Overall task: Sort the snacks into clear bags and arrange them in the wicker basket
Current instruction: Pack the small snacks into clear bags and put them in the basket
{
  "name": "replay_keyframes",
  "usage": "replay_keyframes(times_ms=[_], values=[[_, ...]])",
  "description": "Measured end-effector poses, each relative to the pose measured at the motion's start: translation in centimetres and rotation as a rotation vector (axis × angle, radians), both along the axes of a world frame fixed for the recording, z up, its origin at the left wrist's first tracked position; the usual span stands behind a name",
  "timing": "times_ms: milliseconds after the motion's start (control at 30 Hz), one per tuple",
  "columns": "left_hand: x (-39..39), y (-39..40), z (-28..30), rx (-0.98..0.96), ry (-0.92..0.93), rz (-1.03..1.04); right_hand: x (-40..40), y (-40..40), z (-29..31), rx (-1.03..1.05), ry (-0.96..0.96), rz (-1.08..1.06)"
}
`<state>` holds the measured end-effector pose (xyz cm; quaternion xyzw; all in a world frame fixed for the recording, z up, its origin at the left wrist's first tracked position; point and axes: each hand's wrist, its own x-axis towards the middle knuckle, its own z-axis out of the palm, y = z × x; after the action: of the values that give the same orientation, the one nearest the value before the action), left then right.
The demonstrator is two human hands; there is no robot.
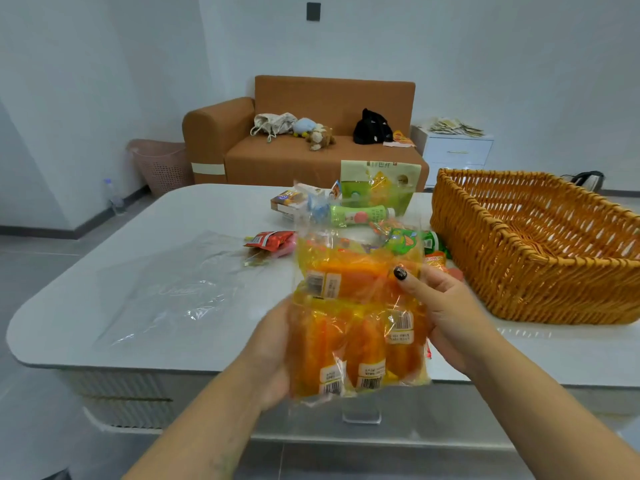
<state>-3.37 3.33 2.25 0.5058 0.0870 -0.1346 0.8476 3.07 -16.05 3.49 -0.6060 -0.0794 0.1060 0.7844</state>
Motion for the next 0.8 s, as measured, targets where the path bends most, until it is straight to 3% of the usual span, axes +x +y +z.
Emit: replay_keyframes(times_ms=[100, 300, 800], values=[[0.5, 1.5, 0.6, 0.002, -0.079, 0.121, 0.3, -0.2, -1.2, -0.049, 0.029, -0.041], [0.8, 1.7, 0.1, 0.271, -0.206, 0.236, 0.0, 0.5, -1.8, -0.2, 0.057, 0.009], [0.3, 1.4, -0.6, 0.153, -0.141, 0.348, 0.8, -1.6, 0.0, -0.136, -0.069, 0.037]])
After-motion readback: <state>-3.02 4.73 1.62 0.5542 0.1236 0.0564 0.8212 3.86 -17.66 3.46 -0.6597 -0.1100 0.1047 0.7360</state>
